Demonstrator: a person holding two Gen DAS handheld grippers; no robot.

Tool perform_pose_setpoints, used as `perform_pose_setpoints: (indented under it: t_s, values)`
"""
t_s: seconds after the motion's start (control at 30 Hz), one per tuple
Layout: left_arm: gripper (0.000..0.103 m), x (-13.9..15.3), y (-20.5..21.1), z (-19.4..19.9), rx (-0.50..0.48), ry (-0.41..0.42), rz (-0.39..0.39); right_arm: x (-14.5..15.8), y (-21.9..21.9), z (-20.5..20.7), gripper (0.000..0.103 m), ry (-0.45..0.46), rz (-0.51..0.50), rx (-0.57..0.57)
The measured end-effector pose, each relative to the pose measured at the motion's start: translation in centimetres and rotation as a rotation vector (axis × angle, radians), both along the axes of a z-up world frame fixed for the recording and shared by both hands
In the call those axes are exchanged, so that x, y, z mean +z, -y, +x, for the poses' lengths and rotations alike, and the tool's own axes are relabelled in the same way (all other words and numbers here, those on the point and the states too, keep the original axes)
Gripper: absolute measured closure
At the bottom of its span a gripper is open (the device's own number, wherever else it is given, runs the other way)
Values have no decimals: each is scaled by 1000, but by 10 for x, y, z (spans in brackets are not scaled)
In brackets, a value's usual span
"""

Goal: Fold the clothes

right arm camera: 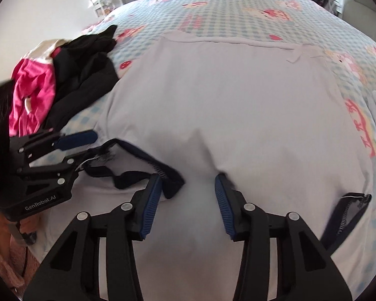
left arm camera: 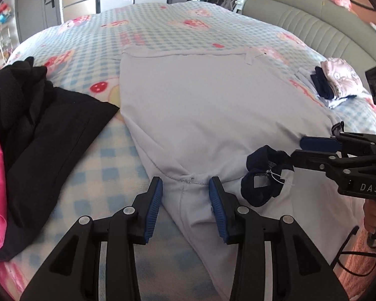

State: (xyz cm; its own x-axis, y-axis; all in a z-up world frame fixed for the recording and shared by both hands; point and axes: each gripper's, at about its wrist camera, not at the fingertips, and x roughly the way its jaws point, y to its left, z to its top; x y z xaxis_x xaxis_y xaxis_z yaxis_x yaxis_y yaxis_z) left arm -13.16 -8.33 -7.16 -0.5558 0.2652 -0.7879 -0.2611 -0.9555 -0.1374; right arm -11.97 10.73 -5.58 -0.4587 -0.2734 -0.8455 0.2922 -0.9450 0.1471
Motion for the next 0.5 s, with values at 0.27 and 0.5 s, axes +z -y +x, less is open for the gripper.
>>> perform_pose_setpoints:
  t_s: [0.27, 0.5]
  values:
    - [63, 17, 23, 10, 57, -71, 69, 31, -5, 14, 55, -50, -158, 96]
    - [63, 23, 25, 20, 44, -80, 51, 19, 51, 23, 50, -36, -83, 344]
